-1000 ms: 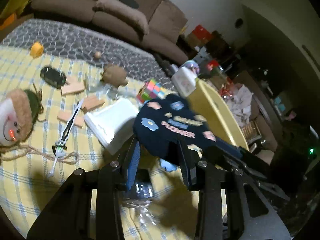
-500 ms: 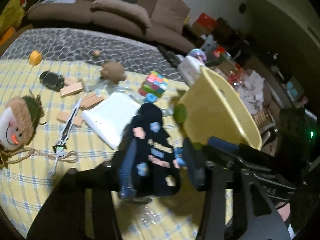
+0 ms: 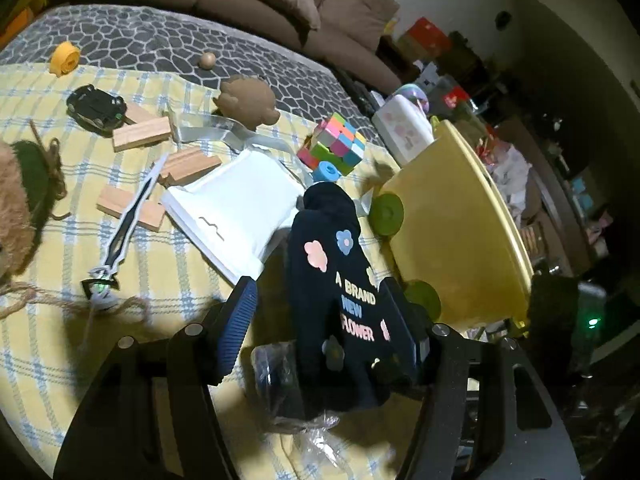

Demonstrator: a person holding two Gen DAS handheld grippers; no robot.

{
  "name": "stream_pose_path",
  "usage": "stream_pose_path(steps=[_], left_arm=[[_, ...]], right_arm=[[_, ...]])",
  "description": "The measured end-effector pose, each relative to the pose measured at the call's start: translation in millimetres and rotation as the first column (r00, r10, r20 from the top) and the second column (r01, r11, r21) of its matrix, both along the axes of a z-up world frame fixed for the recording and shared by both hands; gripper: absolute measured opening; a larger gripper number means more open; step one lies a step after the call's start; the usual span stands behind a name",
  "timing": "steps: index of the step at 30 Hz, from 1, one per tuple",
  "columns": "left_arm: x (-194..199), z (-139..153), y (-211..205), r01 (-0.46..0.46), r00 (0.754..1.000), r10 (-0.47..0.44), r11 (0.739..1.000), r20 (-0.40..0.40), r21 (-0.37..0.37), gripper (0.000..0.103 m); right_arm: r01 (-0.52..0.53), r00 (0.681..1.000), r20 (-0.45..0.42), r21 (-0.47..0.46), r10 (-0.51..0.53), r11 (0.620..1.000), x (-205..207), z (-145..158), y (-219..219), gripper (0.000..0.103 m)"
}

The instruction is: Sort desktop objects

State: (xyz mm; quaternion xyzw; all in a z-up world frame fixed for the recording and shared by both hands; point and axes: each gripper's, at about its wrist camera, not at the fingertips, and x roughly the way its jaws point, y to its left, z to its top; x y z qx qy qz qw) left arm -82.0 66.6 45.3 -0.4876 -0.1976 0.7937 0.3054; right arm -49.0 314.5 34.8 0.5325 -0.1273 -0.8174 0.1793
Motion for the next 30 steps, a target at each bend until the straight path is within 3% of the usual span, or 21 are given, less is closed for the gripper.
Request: stream_pose_path(steps=[4, 6, 8, 13, 15, 17, 19, 21, 23, 25, 30], left_arm=[[-8.8, -10.3, 11.3, 0.022, 1.0, -0.022, 1.0, 0.015, 0.001, 0.058], [-12.8, -15.5, 17.3, 0.044, 0.999, -0.044, 0.999, 0.023, -0.003, 0.033], [-14.2, -18.9, 21.4, 0.053, 0.998, -0.053, 0.998, 0.025, -0.027, 0.025], [-16.1, -25.5, 14.7, 0.039, 0.998, -0.04, 0.999, 0.042, 0.015, 0.021], [-16.7, -25.9, 9.4, 0.021, 0.998, -0.023, 0.999, 0.051, 0.05, 0.018], [-16.4, -24.9, 0.3, -0.012, 0.998, 0.003, 0.991, 0.07, 0.13, 0.015], [-16.0, -23.8, -6.4, -0.029, 0.995, 0.008, 0.977, 0.098, 0.213, 0.014], [-11.8, -19.5, -7.2, -0.031, 0.994, 0.004, 0.968, 0.108, 0.249, 0.014], [-7.8, -14.1, -4.6, -0.025, 0.996, 0.006, 0.977, 0.088, 0.21, 0.014], [-5.0, -12.1, -5.5, -0.031, 0.997, 0.019, 0.984, 0.073, 0.175, 0.014], [-4.8, -19.1, -28.2, -0.092, 0.991, 0.073, 0.98, 0.108, 0.178, 0.014]], right_arm=[[0.005, 1.0, -0.008, -0.004, -0.005, 1.0, 0.2, 0.3, -0.9, 0.067], [-0.001, 1.0, -0.009, -0.009, 0.001, 1.0, -0.6, -0.5, -1.0, 0.067], [-0.006, 1.0, -0.009, -0.014, 0.006, 1.0, -1.9, -1.4, -1.7, 0.068], [-0.018, 1.0, -0.003, -0.049, 0.018, 0.999, -4.2, -1.4, -2.0, 0.067], [-0.02, 1.0, -0.006, -0.068, 0.02, 0.997, -3.7, -0.1, -1.0, 0.061], [-0.033, 0.999, -0.016, -0.094, 0.032, 0.995, -2.9, 3.5, -1.3, 0.041], [-0.064, 0.998, -0.037, -0.115, 0.06, 0.991, -1.5, 11.3, -7.2, 0.032], [-0.078, 0.996, -0.046, -0.086, 0.074, 0.993, 0.3, 14.4, -14.3, 0.038], [-0.057, 0.998, -0.035, -0.057, 0.055, 0.997, 0.5, 11.0, -16.5, 0.065], [-0.042, 0.999, -0.012, -0.071, 0.042, 0.997, -0.6, 5.3, -13.7, 0.07], [-0.02, 0.998, 0.063, -0.167, 0.031, 0.986, -3.2, -10.9, -7.3, 0.071]])
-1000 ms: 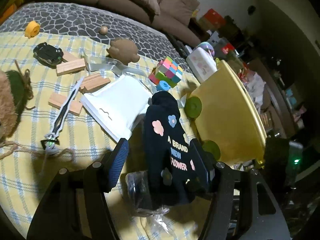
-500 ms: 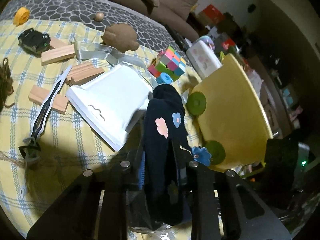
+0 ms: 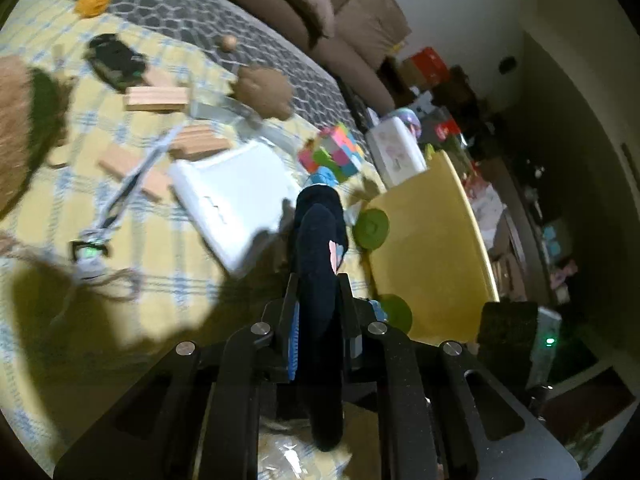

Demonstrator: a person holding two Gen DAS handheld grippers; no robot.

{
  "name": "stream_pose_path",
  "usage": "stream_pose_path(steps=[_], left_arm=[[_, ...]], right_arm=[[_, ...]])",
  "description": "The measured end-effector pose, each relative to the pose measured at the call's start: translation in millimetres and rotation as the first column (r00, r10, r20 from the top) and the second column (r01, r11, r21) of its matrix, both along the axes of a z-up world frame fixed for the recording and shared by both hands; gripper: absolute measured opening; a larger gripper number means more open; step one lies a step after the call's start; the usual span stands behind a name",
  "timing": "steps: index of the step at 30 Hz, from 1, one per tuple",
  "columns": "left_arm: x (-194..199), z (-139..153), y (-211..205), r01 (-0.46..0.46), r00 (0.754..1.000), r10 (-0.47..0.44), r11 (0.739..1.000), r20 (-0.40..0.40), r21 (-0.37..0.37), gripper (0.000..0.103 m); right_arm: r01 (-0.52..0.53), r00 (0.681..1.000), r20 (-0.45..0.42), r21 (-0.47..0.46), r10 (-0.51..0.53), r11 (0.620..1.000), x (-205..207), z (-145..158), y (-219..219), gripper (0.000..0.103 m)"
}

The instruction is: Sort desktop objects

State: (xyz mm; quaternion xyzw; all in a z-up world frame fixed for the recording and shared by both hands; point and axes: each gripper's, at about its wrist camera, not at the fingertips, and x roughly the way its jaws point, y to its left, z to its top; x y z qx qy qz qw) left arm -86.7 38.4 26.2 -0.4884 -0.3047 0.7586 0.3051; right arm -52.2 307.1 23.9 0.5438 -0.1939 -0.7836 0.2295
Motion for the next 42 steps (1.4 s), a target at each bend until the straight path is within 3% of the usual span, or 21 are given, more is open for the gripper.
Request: stream_pose_path(steps=[5, 9, 16, 20, 31, 37, 42], left_arm=[[-0.4, -14.0, -18.2, -0.056, 0.998, 0.056, 0.998, 0.04, -0.011, 0.016], [0.7, -22.7, -21.0, -0.072, 0.996, 0.073, 0.997, 0.053, -0.029, 0.018], [7.7, -17.8, -16.7, -0.052, 0.998, 0.056, 0.995, 0.04, -0.08, 0.022], [12.4, -4.6, -18.9, -0.043, 0.999, 0.043, 0.994, 0.003, -0.101, 0.022], [22.5, 43.1, -17.3, -0.047, 0.994, 0.043, 0.998, -0.098, -0.029, 0.024], [19.4, 77.1, 0.5, -0.024, 0.988, 0.023, 1.0, -0.154, -0.007, 0.024], [9.8, 100.9, 38.4, 0.016, 0.983, -0.016, 1.0, -0.185, 0.0, 0.024]], right_arm=[[-0.007, 0.999, 0.033, -0.075, 0.01, 0.997, -4.3, -3.0, -3.1, 0.07], [-0.028, 0.999, 0.019, -0.099, 0.03, 0.995, -4.6, 2.7, -6.9, 0.05], [-0.102, 0.986, -0.123, 0.091, 0.113, 0.991, 3.1, 28.1, -28.6, 0.042], [-0.121, 0.97, -0.192, 0.137, 0.147, 0.983, 8.6, 42.6, -32.8, 0.042], [-0.113, 0.892, -0.406, 0.221, 0.197, 0.969, 21.3, 99.0, -27.9, 0.042], [-0.07, 0.857, -0.49, 0.194, 0.159, 0.978, 24.1, 129.6, -1.9, 0.041], [-0.003, 0.838, -0.537, 0.183, 0.102, 0.983, 21.3, 149.2, 33.3, 0.041]])
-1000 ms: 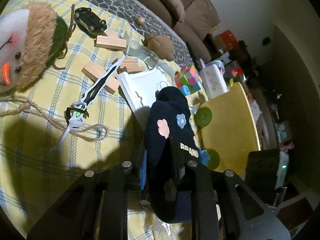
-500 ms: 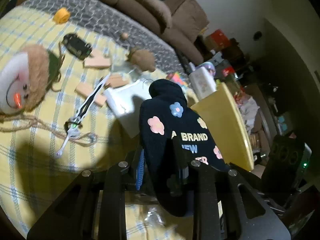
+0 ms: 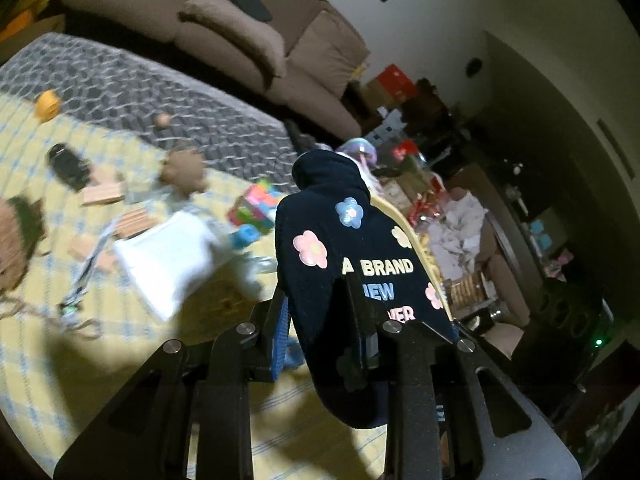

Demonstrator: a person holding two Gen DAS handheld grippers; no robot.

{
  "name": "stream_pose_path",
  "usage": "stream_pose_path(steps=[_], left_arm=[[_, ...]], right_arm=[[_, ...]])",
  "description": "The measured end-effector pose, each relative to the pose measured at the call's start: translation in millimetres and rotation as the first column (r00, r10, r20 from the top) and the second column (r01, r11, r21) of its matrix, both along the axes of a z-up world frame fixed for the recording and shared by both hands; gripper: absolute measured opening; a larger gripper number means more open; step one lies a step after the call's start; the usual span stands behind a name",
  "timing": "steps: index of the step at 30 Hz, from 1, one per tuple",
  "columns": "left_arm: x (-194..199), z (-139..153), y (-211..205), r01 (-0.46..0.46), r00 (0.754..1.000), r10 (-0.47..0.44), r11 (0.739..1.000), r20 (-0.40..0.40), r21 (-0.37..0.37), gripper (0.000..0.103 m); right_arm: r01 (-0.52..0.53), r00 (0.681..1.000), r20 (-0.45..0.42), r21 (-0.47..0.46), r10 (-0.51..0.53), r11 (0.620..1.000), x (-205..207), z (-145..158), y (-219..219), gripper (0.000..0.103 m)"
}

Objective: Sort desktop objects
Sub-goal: 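Carry the black plush cover into the yellow basin and release both grippers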

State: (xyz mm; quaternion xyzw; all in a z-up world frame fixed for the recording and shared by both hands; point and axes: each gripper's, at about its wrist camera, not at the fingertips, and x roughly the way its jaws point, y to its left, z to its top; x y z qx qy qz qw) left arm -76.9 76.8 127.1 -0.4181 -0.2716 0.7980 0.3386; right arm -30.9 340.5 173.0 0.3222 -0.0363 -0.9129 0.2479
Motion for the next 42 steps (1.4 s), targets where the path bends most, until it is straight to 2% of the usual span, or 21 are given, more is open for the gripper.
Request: stream_pose_path(steps=[5, 9, 19, 26, 32, 37, 40, 41, 42], left_arm=[[-6.2, 21.1, 52.9, 0.063, 0.997, -0.063, 0.998, -0.033, 0.002, 0.024], [-8.1, 29.5, 97.2, 0.112, 0.992, -0.113, 0.994, -0.05, -0.021, 0.024], [-14.3, 26.1, 191.7, 0.233, 0.972, -0.236, 0.968, -0.022, -0.092, 0.025], [-5.2, 25.3, 233.3, 0.304, 0.951, -0.309, 0.938, -0.009, -0.167, 0.026], [-3.6, 9.0, 259.0, 0.358, 0.933, -0.354, 0.904, 0.058, -0.235, 0.027], [-1.6, 5.5, 264.2, 0.376, 0.926, -0.37, 0.893, 0.072, -0.247, 0.029], [-1.4, 6.2, 264.4, 0.39, 0.92, -0.382, 0.884, 0.082, -0.258, 0.033], [-0.9, 8.7, 262.4, 0.391, 0.92, -0.383, 0.882, 0.084, -0.262, 0.039], [1.0, 12.0, 261.3, 0.393, 0.919, -0.388, 0.879, 0.072, -0.27, 0.056]], right_arm=[[0.069, 0.997, -0.038, 0.004, -0.069, 0.998, -1.0, 16.7, 45.9, 0.041], [0.124, 0.992, -0.038, 0.002, -0.124, 0.992, -3.3, 17.0, 81.4, 0.041], [0.258, 0.966, -0.016, 0.005, -0.258, 0.966, -6.3, 4.9, 151.9, 0.041], [0.341, 0.94, -0.002, 0.038, -0.341, 0.939, -10.1, -3.5, 183.3, 0.041], [0.406, 0.912, 0.032, 0.086, -0.409, 0.91, -16.6, -18.3, 195.8, 0.038], [0.437, 0.897, 0.042, 0.085, -0.441, 0.896, -20.6, -23.2, 204.8, 0.036], [0.441, 0.895, 0.036, 0.091, -0.445, 0.893, -20.0, -22.7, 204.1, 0.034], [0.44, 0.895, 0.03, 0.093, -0.444, 0.893, -20.1, -22.2, 204.0, 0.033], [0.439, 0.897, 0.02, 0.096, -0.442, 0.893, -19.3, -20.6, 202.7, 0.03]])
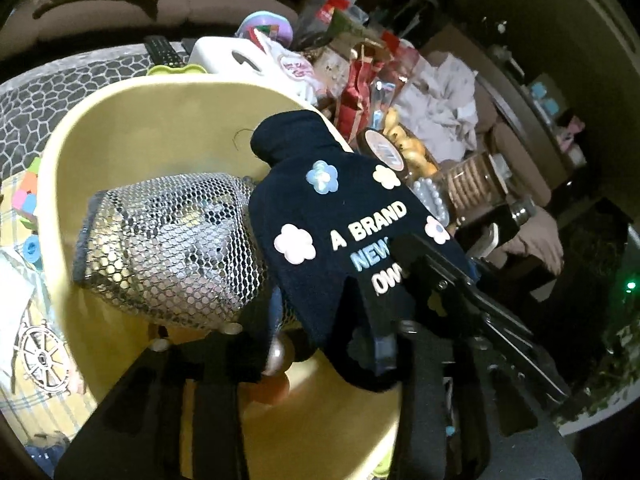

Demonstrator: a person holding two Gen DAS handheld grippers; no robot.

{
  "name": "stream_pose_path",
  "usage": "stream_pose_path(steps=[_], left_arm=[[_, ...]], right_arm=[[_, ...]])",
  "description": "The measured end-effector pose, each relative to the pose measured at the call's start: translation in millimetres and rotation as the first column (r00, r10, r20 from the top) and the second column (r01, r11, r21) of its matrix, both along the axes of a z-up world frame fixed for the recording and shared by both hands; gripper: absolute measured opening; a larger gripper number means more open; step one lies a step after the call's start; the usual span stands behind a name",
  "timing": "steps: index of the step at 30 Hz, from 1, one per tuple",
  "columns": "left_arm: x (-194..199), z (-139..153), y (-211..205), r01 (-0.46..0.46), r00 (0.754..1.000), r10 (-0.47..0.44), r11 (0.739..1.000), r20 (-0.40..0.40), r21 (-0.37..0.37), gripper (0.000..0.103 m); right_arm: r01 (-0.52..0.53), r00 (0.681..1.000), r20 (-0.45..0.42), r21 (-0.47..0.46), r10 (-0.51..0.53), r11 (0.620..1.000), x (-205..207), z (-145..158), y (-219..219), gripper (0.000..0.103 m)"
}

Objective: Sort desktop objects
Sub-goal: 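Carry the black plush cover into the yellow basin and release both grippers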

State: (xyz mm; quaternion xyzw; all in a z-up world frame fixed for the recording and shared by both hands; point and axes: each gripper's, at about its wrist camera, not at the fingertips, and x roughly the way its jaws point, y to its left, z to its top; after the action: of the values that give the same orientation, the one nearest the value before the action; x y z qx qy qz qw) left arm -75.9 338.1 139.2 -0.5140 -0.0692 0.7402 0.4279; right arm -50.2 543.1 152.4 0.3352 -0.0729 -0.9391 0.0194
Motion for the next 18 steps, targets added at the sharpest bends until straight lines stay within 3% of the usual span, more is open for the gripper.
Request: stream_pose_path(steps=[1, 3, 4, 7, 18], left_arm=[[2.9, 4.7, 0.2, 0.012, 1.0, -0.012, 1.0, -0.029, -0.001, 0.066], [14.3, 20.9, -3.1, 0.019, 0.991, -0.024, 0.999, -0.131, -0.036, 0.088], [16.2, 24.5, -4.3, 0.013, 0.988, -0.02, 0.999, -0.154, -0.05, 0.09], [19.6, 34.0, -14.9, 0.007, 0.982, -0.016, 0.999, -0.188, -0.051, 0.091], [12.7, 39.6, -57.7, -0.05, 0.988, 0.05, 0.999, -0.149, 0.007, 0.091]], right_arm=[[-0.001, 1.0, -0.001, 0.014, 0.001, 1.0, -0.3, 1.6, -2.2, 0.021], [0.003, 1.0, -0.006, 0.041, -0.003, 0.999, -0.5, 3.8, -6.1, 0.02], [0.003, 1.0, -0.003, 0.048, -0.003, 0.999, -1.0, 3.9, -7.3, 0.02], [0.002, 1.0, 0.002, 0.05, -0.002, 0.999, -3.3, 2.7, -8.6, 0.02], [0.022, 1.0, -0.003, 0.005, -0.022, 1.0, -1.6, 10.3, -4.8, 0.021]])
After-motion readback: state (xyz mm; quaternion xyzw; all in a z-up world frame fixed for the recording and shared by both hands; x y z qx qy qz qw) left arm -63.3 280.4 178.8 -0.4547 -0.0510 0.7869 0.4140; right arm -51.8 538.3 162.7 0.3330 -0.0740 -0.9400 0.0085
